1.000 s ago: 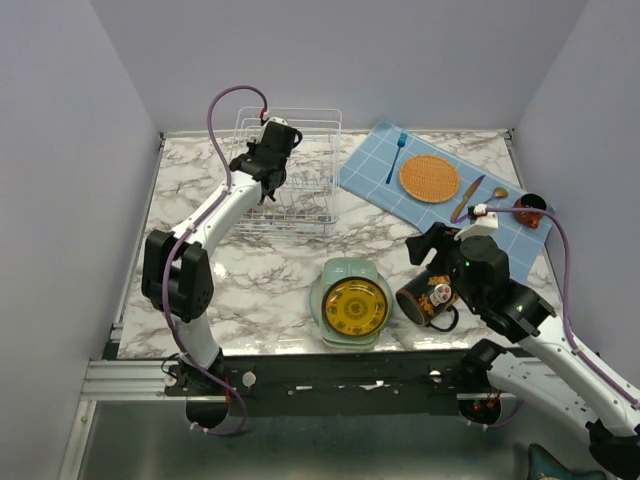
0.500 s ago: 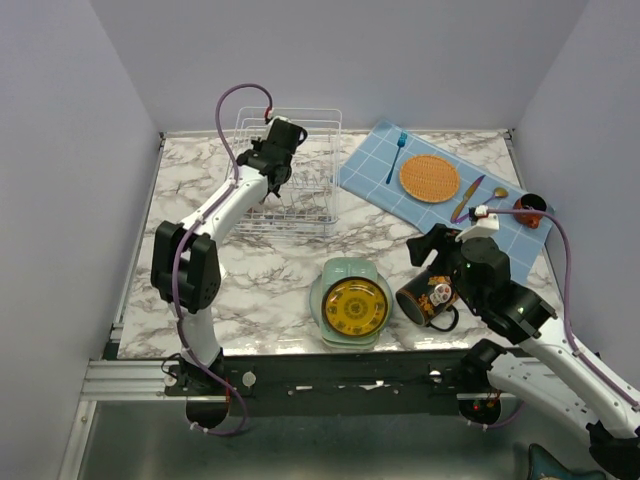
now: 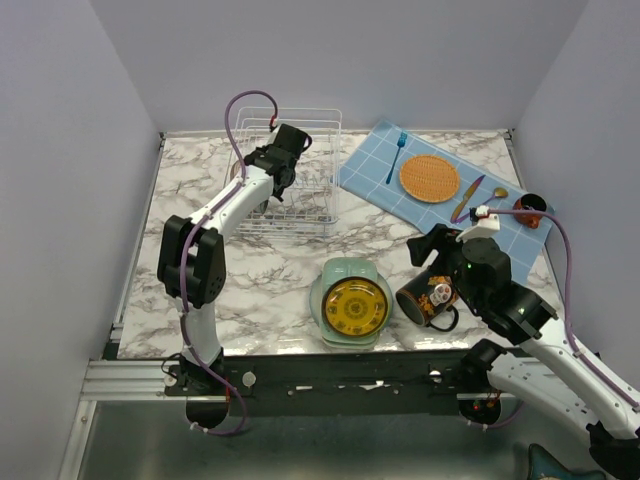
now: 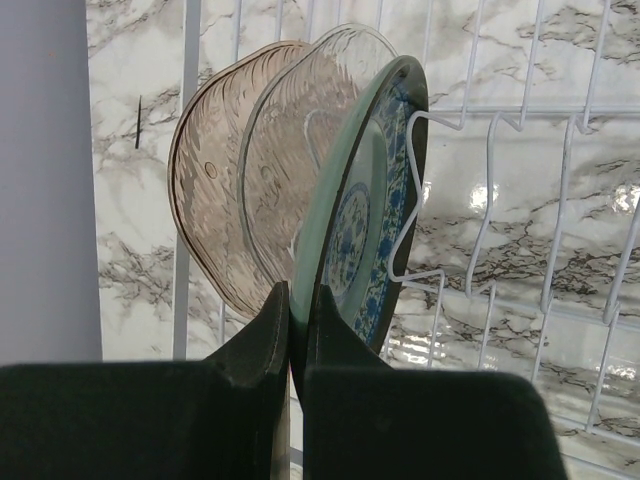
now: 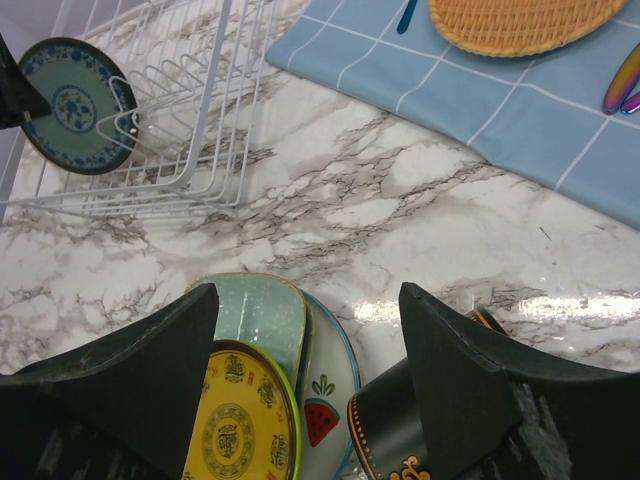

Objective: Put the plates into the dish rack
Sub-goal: Insert the plate into the dish rack.

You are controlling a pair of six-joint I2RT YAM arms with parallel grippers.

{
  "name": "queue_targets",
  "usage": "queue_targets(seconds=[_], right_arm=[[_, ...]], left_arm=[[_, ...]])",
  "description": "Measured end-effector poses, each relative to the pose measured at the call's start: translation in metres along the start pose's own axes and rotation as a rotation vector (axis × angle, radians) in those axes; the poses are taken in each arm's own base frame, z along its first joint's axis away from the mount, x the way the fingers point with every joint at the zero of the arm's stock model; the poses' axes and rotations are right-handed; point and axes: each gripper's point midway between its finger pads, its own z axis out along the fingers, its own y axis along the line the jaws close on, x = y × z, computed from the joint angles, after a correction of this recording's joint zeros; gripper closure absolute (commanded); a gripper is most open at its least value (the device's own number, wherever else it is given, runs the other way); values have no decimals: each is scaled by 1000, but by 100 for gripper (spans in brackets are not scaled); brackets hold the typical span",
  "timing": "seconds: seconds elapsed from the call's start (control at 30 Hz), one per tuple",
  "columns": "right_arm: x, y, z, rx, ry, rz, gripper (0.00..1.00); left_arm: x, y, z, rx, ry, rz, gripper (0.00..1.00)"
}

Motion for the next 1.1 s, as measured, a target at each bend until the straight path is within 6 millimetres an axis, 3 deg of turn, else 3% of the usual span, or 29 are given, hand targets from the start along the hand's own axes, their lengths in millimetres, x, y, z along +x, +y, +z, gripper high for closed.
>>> queue_targets(seconds=[0.43,0.73,1.1], right_arm=[[1,0,1,3,5,-3,18],[1,0,1,3,5,-3,18],[1,0,1,4,5,-4,17]], left_arm=[[8,-9,9,13,28,2,96],[8,-13,14,15,24,-7,71],[16,-13,14,12,48,10,63]])
